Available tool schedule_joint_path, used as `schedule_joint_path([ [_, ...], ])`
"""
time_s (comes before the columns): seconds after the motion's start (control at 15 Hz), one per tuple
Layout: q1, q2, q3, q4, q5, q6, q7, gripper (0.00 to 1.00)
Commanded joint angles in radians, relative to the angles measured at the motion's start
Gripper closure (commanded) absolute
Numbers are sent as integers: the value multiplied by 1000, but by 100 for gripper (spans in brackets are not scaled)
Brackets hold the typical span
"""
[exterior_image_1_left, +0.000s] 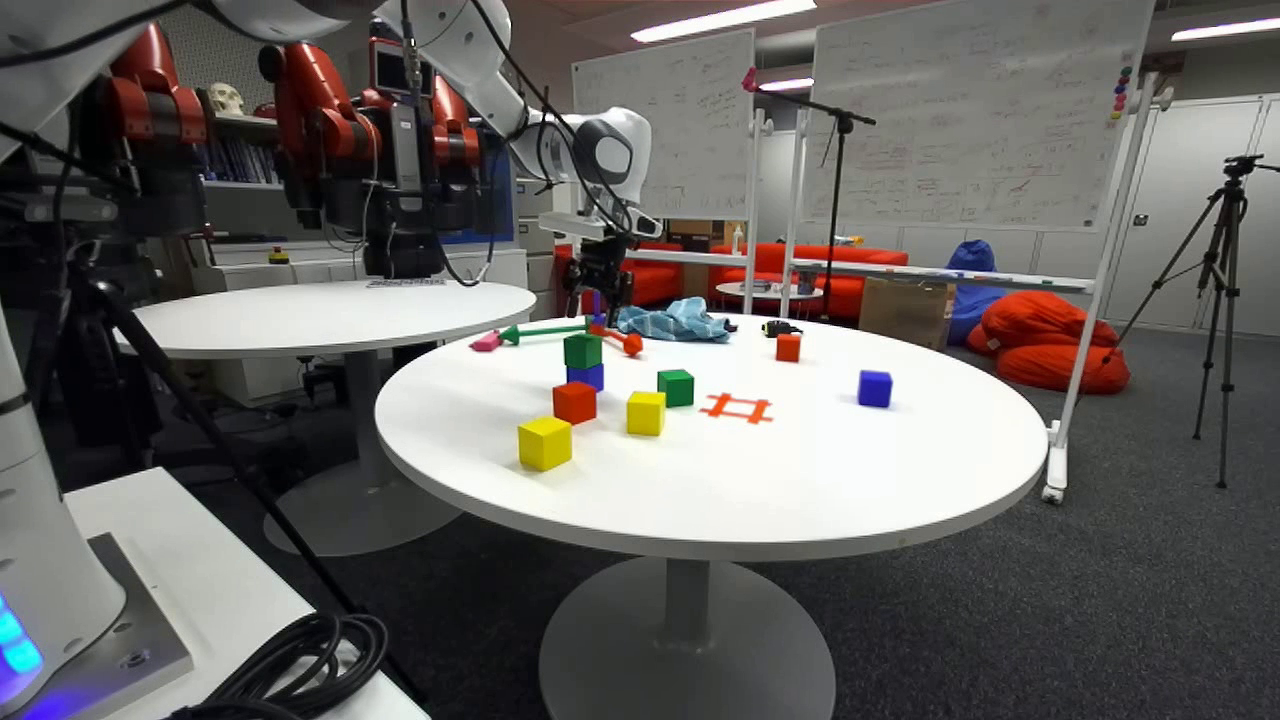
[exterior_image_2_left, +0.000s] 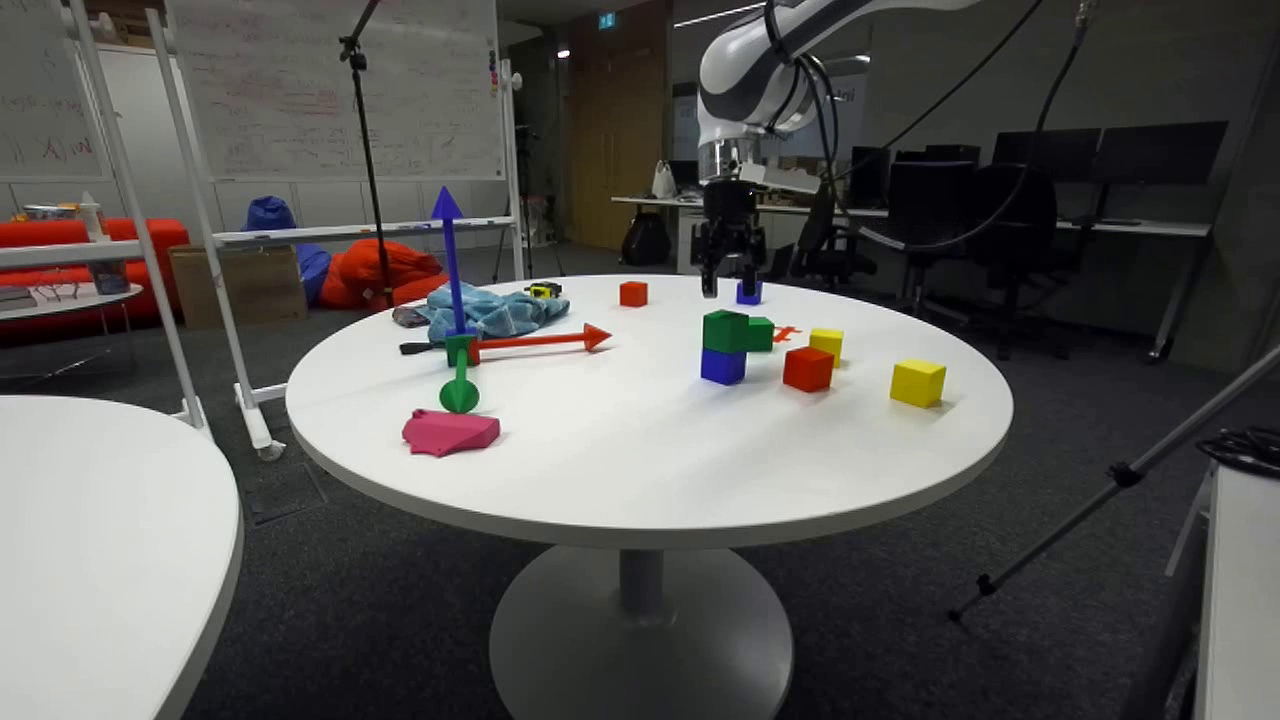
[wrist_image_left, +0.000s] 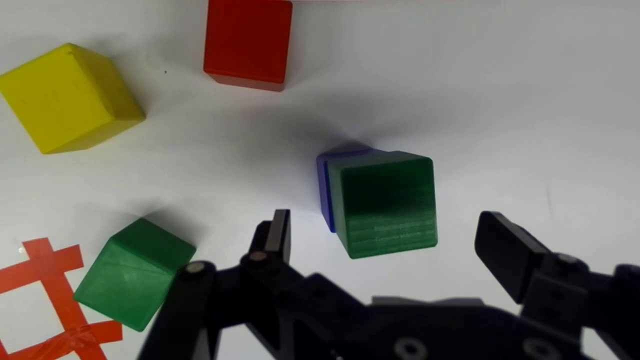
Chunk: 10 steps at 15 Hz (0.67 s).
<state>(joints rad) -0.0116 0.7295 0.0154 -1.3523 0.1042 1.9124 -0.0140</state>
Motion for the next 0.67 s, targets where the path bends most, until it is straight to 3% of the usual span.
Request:
schedule_joint_path([
  [0.0, 17, 43, -13, 57, -52, -42, 13, 0],
  [0.6, 41, 105, -13, 150, -114, -130, 14, 0],
])
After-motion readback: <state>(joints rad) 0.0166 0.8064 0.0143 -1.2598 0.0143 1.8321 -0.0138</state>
